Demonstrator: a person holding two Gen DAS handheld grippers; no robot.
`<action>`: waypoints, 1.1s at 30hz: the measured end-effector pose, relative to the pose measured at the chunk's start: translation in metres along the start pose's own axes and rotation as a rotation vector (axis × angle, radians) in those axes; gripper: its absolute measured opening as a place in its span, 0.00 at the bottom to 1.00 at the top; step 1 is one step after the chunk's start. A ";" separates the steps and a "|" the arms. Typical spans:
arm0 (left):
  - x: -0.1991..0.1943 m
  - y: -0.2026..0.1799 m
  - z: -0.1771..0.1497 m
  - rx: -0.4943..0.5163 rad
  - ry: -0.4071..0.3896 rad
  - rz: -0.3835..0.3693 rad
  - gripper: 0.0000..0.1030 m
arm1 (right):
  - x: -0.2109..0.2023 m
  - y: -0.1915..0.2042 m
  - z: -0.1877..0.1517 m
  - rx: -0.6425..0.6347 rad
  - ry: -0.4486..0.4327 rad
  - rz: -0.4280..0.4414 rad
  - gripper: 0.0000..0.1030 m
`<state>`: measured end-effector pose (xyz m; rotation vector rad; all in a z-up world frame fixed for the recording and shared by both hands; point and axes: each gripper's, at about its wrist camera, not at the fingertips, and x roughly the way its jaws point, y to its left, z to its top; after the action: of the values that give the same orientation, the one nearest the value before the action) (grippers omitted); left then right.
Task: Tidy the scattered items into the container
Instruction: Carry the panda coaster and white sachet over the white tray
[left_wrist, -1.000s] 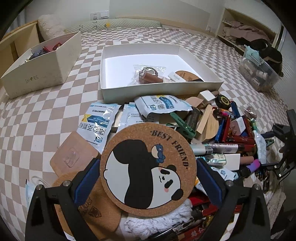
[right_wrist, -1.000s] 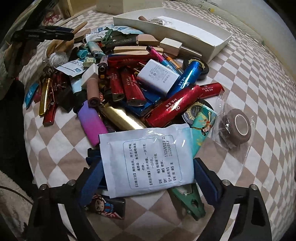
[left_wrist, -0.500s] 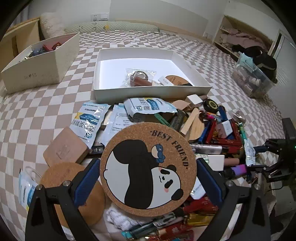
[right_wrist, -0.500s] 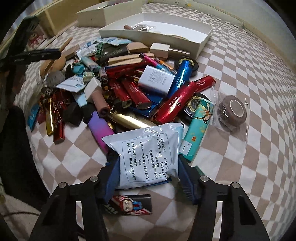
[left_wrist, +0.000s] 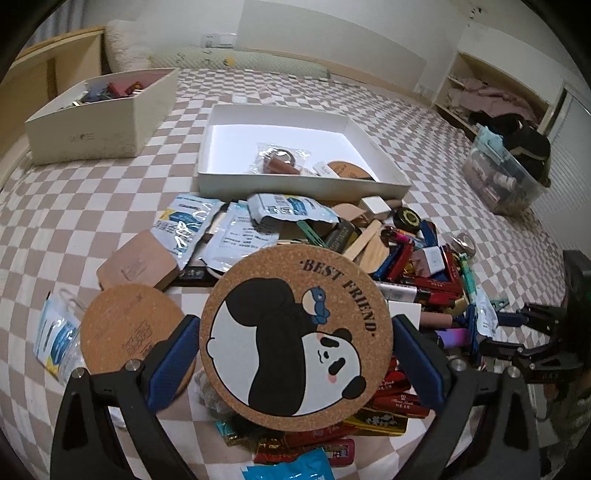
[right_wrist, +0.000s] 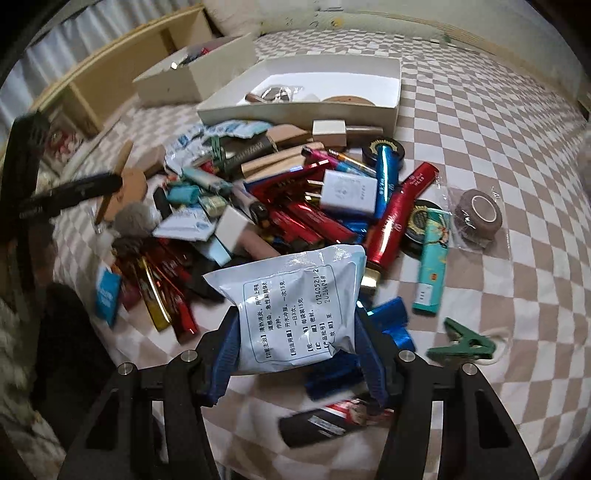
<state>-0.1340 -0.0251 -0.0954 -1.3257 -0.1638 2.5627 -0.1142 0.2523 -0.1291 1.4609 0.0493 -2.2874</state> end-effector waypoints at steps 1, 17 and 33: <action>-0.001 0.000 0.000 -0.009 -0.005 0.001 0.98 | 0.001 0.002 0.001 0.013 -0.011 0.005 0.58; 0.010 0.010 0.066 -0.071 -0.084 0.031 0.98 | 0.003 0.014 0.080 0.127 -0.188 0.062 0.58; 0.015 0.003 0.171 -0.029 -0.131 0.013 0.98 | -0.007 -0.012 0.194 0.215 -0.245 0.094 0.58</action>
<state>-0.2821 -0.0217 -0.0091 -1.1716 -0.2185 2.6684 -0.2830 0.2166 -0.0384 1.2386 -0.3405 -2.4344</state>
